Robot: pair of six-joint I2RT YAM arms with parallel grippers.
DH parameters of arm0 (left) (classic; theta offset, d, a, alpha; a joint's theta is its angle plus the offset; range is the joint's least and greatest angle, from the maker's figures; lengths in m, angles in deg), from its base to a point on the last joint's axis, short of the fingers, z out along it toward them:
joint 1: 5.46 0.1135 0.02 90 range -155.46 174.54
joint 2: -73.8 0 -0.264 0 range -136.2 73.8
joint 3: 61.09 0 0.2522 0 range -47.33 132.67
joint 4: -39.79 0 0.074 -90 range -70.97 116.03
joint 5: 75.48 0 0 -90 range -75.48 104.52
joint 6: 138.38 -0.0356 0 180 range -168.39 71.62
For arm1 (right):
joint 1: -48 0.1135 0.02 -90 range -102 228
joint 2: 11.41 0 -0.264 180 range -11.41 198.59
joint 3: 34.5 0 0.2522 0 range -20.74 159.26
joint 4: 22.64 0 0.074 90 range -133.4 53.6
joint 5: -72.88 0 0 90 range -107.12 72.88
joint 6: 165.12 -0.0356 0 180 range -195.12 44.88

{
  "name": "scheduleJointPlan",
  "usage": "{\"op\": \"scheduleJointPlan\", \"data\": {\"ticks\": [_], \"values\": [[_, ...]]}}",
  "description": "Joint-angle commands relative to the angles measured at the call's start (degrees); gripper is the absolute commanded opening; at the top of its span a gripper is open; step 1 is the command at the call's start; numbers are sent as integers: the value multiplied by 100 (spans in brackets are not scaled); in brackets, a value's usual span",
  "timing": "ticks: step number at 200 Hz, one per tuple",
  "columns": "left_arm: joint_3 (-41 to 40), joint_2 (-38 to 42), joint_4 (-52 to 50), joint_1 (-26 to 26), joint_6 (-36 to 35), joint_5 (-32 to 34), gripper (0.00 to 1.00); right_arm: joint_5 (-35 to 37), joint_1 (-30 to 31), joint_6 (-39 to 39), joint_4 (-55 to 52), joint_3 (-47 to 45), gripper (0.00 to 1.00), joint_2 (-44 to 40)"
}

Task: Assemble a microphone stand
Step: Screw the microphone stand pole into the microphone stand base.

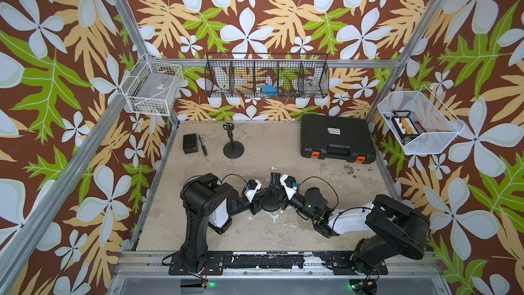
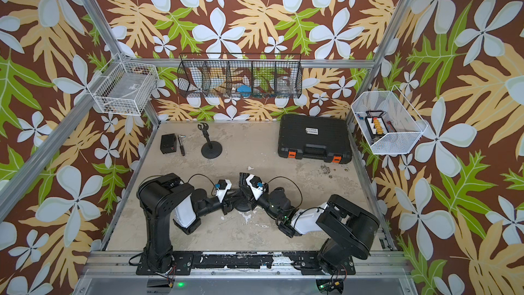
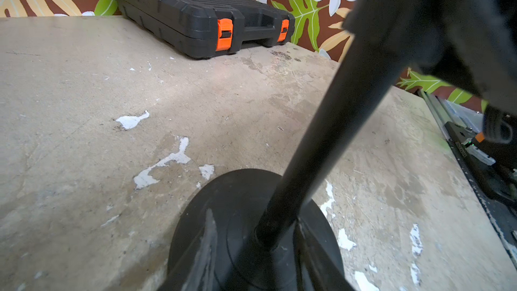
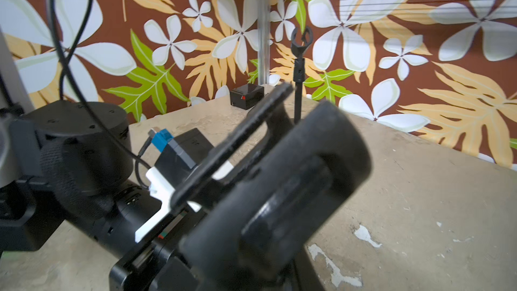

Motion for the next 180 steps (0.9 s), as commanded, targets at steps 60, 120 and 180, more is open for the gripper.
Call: {"op": "scheduleJointPlan", "data": {"ticks": [60,120,180], "values": [[42,-99,1344,12,61,-134,19,-146,27,-397,-1211,329,9,52],[-1,-115,1410,12,12,-205,40,-419,20,-223,-1639,658,12,-12],[-9,137,1394,12,65,-108,49,-621,23,-202,-1248,512,10,117]]}}
